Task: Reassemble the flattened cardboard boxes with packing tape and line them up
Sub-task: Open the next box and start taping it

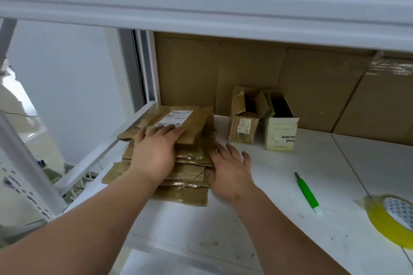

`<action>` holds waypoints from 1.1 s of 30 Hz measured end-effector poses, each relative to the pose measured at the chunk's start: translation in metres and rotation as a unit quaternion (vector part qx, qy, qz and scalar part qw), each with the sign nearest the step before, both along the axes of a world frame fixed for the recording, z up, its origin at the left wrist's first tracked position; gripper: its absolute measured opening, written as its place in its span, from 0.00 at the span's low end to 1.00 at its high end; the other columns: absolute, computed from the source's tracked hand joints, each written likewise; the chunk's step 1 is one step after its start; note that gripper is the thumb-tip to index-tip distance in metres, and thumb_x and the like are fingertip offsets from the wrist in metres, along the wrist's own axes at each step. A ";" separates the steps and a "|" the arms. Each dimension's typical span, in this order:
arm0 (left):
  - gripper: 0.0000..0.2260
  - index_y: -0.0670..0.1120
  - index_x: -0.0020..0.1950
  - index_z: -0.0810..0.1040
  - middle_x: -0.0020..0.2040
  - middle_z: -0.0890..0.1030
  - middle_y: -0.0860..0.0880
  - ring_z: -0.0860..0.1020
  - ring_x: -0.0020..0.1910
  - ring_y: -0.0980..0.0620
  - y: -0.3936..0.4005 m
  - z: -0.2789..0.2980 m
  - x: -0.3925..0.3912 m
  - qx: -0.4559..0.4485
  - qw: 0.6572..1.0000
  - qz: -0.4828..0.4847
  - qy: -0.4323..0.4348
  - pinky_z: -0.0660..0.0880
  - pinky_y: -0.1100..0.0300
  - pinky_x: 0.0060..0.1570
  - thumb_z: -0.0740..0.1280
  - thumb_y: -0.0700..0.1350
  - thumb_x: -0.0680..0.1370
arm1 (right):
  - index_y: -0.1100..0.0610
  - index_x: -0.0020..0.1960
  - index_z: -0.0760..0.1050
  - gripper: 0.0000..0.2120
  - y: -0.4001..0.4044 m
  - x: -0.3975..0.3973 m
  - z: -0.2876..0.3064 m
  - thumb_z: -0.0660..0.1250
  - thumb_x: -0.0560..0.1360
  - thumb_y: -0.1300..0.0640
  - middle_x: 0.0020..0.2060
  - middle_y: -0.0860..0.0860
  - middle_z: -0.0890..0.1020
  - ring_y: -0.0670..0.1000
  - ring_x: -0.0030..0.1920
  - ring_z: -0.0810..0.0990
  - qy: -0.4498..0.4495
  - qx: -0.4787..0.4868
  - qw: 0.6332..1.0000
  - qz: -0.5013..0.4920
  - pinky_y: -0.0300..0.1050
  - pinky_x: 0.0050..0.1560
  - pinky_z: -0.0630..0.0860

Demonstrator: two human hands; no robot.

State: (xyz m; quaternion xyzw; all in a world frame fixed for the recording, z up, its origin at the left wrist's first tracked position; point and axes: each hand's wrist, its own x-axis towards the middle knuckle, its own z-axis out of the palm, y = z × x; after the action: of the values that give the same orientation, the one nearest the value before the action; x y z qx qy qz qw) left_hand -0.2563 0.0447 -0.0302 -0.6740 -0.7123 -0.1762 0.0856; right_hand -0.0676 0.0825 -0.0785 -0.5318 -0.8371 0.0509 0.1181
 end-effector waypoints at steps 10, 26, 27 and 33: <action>0.18 0.46 0.69 0.73 0.59 0.80 0.45 0.76 0.58 0.42 -0.028 0.051 0.042 0.239 0.949 -0.012 -0.207 0.72 0.43 0.62 0.57 0.36 0.81 | 0.45 0.79 0.50 0.32 -0.007 0.028 -0.001 0.60 0.79 0.53 0.78 0.47 0.57 0.53 0.77 0.55 0.083 -0.039 0.995 -0.045 0.56 0.75 0.51; 0.06 0.44 0.45 0.69 0.33 0.69 0.52 0.71 0.31 0.65 -0.077 0.025 0.212 0.232 0.887 0.035 -0.397 0.65 0.71 0.31 0.58 0.34 0.79 | 0.57 0.81 0.47 0.33 -0.045 0.213 -0.031 0.45 0.82 0.40 0.80 0.53 0.48 0.53 0.80 0.42 -0.078 -0.126 0.979 -0.141 0.58 0.78 0.43; 0.09 0.47 0.43 0.67 0.34 0.69 0.52 0.71 0.32 0.63 -0.078 0.021 0.219 0.221 0.883 0.031 -0.413 0.64 0.69 0.32 0.57 0.34 0.79 | 0.58 0.81 0.46 0.33 -0.047 0.221 -0.031 0.44 0.82 0.40 0.80 0.54 0.48 0.54 0.80 0.43 -0.087 -0.123 0.976 -0.155 0.59 0.78 0.42; 0.15 0.59 0.52 0.74 0.48 0.77 0.57 0.74 0.47 0.58 -0.078 0.015 0.245 0.157 0.800 0.042 -0.578 0.70 0.56 0.50 0.54 0.39 0.82 | 0.59 0.80 0.47 0.31 -0.059 0.264 -0.028 0.48 0.82 0.47 0.80 0.57 0.52 0.58 0.79 0.44 -0.079 -0.119 0.966 -0.215 0.57 0.78 0.42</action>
State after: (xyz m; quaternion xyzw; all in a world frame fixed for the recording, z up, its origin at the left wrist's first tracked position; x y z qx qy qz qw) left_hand -0.0116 -0.0334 -0.0150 -0.3934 -0.6201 -0.6385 -0.2301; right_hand 0.1964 0.0233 -0.1061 -0.7115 -0.6979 0.0815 -0.0044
